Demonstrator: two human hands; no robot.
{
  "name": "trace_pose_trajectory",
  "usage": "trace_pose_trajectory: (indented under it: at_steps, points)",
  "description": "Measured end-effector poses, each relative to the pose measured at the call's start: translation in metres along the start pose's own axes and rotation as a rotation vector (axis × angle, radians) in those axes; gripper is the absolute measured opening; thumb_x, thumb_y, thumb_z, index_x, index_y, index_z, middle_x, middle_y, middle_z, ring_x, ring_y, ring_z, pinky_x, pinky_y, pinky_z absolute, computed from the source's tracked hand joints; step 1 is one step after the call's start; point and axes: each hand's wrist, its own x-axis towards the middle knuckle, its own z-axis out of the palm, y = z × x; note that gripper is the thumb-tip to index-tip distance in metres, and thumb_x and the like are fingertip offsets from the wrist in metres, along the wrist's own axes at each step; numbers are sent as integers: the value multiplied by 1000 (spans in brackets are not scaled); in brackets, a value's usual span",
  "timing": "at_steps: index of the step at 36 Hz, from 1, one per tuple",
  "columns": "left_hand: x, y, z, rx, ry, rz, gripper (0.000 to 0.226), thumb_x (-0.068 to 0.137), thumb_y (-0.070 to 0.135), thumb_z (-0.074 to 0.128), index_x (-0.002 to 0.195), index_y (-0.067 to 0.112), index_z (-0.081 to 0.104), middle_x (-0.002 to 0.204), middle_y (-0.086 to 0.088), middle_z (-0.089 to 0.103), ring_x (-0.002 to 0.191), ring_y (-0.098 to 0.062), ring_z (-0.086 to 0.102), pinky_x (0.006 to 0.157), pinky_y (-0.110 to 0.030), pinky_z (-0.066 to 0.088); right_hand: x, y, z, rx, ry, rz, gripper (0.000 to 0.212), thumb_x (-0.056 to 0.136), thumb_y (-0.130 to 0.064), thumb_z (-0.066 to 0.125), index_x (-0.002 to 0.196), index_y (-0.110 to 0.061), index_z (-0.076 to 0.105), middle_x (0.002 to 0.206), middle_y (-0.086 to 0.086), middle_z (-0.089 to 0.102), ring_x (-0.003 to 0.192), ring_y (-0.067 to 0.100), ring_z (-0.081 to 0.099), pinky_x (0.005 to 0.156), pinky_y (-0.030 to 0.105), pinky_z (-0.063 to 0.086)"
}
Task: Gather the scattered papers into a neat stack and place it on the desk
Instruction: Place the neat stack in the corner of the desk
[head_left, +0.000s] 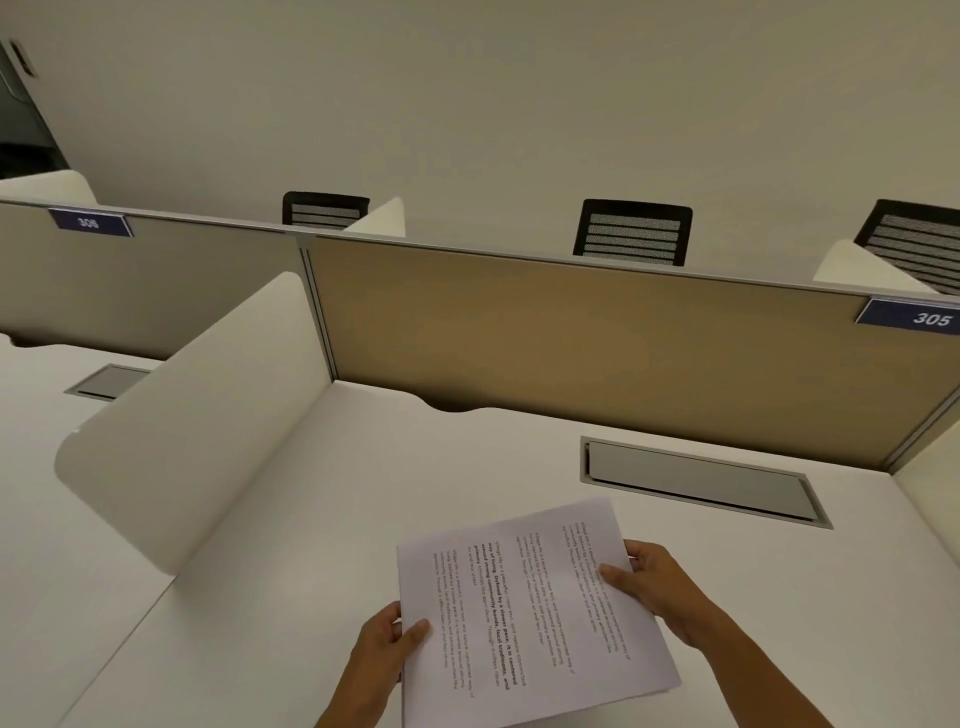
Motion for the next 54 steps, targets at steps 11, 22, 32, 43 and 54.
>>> trace_pose_trajectory:
  at_steps: [11,22,32,43,54]
  points:
    - [16,23,-16,227,284,222,64,86,14,72,141,16,40,144,-5,48,115,-25,58,93,-35,48,-1,-27,-3,-170,-119,-30,25,90,-22,70,115,-18,70,106,4,78,91,26,77,83,48,63]
    - [10,108,37,570,-564,86,69,74,46,79,134,25,52,126,-2,69,108,-26,70,94,-50,56,9,-100,15,-496,-348,-86,24,83,-27,73,107,-23,76,102,2,79,89,22,77,85,41,63]
    - [5,83,40,221,-481,31,52,76,22,85,122,14,63,122,-14,71,103,-42,70,87,-59,57,19,-126,9,-491,-418,-31,29,82,-29,77,110,-20,77,107,7,78,96,29,76,90,44,61]
    - [8,85,22,9,-321,73,52,73,16,86,120,8,66,121,-22,69,104,-48,68,91,-64,52,27,-74,-35,403,-523,153,76,85,-68,59,134,-10,61,118,19,70,109,34,67,91,46,54]
    - [9,75,18,-115,-157,75,51,73,13,86,119,6,65,115,-22,72,100,-47,70,86,-63,55,7,-19,45,356,-333,207,43,92,-36,69,129,-16,65,126,14,70,117,39,66,99,58,52]
